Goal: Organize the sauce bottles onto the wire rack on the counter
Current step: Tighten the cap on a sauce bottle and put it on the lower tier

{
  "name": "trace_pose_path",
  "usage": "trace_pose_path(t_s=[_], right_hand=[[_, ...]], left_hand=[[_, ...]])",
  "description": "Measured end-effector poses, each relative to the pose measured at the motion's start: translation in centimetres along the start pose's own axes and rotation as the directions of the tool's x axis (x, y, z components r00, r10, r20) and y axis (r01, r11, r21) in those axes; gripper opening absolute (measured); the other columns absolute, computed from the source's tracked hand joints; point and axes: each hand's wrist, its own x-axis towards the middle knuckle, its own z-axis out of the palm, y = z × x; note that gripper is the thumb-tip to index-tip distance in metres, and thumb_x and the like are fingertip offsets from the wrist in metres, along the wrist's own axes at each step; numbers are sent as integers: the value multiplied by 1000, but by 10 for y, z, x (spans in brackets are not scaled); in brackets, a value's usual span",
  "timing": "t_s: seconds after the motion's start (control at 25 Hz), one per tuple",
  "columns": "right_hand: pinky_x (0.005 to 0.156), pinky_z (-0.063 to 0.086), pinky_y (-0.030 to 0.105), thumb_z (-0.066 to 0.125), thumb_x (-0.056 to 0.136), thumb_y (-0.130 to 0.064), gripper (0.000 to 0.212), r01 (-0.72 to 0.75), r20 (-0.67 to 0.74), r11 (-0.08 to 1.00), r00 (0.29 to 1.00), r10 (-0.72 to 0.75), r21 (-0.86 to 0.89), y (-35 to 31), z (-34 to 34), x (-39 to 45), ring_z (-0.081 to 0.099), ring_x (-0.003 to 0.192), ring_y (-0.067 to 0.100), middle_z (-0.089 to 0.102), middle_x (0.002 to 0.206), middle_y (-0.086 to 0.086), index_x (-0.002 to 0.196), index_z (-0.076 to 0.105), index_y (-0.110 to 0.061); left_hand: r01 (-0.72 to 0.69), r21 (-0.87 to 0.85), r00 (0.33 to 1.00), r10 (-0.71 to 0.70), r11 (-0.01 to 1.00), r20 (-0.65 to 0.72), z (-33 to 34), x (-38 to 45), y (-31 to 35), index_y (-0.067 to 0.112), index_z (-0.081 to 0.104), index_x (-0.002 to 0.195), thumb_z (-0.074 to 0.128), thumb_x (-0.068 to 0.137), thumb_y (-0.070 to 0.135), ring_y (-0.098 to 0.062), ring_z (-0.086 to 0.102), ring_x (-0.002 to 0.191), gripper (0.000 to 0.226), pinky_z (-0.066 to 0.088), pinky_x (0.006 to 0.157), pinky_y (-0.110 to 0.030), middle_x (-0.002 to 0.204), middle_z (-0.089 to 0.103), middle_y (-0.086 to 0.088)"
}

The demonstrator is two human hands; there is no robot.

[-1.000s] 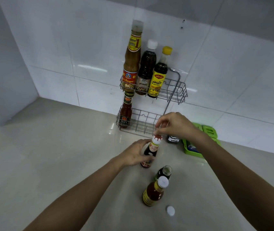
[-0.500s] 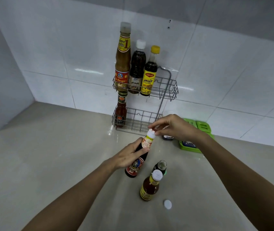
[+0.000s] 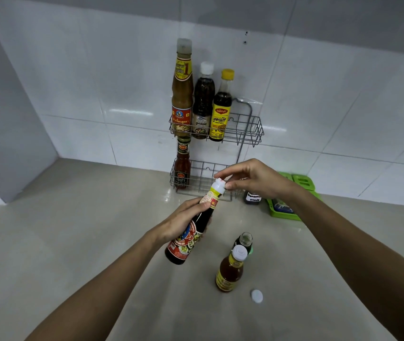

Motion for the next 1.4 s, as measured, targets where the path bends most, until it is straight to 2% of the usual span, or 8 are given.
trace_pose_path(t_s=[0.4, 0.76, 0.92, 1.04, 1.16, 1.28, 1.32, 1.4], right_hand=[[77, 60, 29, 69, 87, -14, 20, -84, -2, 996, 997, 84, -8, -10, 10, 7, 72, 81, 19, 74, 91, 6, 105, 71, -5], [54, 55, 22, 66, 89, -25, 25, -117, -22, 991, 993, 116, -64, -28, 17, 4, 68, 63, 21, 72, 79, 18, 100, 69, -3], [55, 50, 28, 49, 92, -53, 34, 52, -68, 938, 994, -80, -342, -27, 23, -1, 62, 59, 13, 67, 69, 1, 85, 61, -22], [51, 34, 29, 36, 96, -50, 37, 181, -57, 808, 965, -256, -561, -25, 30, 2, 44, 50, 9, 46, 52, -9, 65, 44, -32], [51, 27, 30, 41, 96, -37, 46, 5, -202, 829, 969, -142, -559, -25, 35, 7, 36, 47, 12, 44, 43, -8, 51, 36, -33], [54, 29, 33, 42, 99, -40, 52, -242, -322, 835, 943, 83, -494, -24, 42, 10, 42, 56, 20, 44, 49, -3, 48, 40, -27], [54, 30, 33, 41, 99, -44, 53, -262, -332, 838, 937, 104, -478, -23, 43, 10, 43, 56, 20, 44, 50, -3, 48, 41, -29], [54, 31, 33, 39, 99, -48, 51, -167, -313, 878, 950, 20, -449, -20, 43, 6, 41, 52, 15, 43, 49, -5, 50, 42, -33]], left_hand=[[0, 23, 1000, 0, 1000, -10, -1, -8, 5, 17, 60, 89, 54, 93, 37, -18, 61, 61, 22, 52, 57, -28, 76, 62, -10], [-28, 46, 1000, 29, 999, -5, -6, -11, 7, 15, 57, 89, 51, 98, 35, -18, 61, 60, 22, 52, 56, -29, 77, 62, -11], [-58, 47, 990, 52, 997, 129, -7, -12, 11, 6, 52, 89, 56, 89, 44, -24, 59, 57, 38, 51, 57, -32, 73, 61, -13], [-55, 69, 980, 40, 996, 195, -5, -12, 23, 6, 52, 87, 58, 90, 41, -24, 57, 53, 35, 50, 56, -31, 70, 60, -13], [-84, 296, 996, 82, 951, 17, -1, -8, 24, 18, 56, 85, 60, 90, 46, -20, 59, 56, 29, 51, 58, -35, 69, 63, -7], [-98, 636, 941, 280, 765, -191, 4, -4, 17, 34, 58, 91, 60, 88, 52, -9, 57, 64, 18, 47, 66, -31, 73, 65, 5], [-97, 644, 936, 289, 759, -199, 5, -4, 18, 33, 59, 91, 61, 88, 52, -9, 57, 66, 19, 46, 67, -30, 75, 65, 4], [-78, 421, 988, 127, 904, -91, 0, -4, 24, 22, 58, 86, 62, 88, 49, -15, 58, 61, 27, 48, 62, -33, 72, 62, -4]])
